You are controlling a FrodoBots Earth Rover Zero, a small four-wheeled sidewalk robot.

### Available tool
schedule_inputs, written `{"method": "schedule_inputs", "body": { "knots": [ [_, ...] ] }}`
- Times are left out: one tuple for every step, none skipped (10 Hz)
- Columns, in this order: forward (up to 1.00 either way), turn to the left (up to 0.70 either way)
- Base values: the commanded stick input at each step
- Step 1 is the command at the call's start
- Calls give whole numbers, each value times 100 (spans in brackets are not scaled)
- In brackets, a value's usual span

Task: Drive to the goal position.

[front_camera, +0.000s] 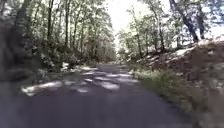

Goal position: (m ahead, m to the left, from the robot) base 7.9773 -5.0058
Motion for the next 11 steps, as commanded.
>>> {"method": "schedule_inputs", "body": {
  "knots": [
    [45, 0],
    [45, 0],
    [45, 0],
    [45, 0],
    [45, 0],
    [45, 0],
    [45, 0],
    [45, 0],
    [45, 0],
    [45, 0],
    [45, 0]
  ]
}}
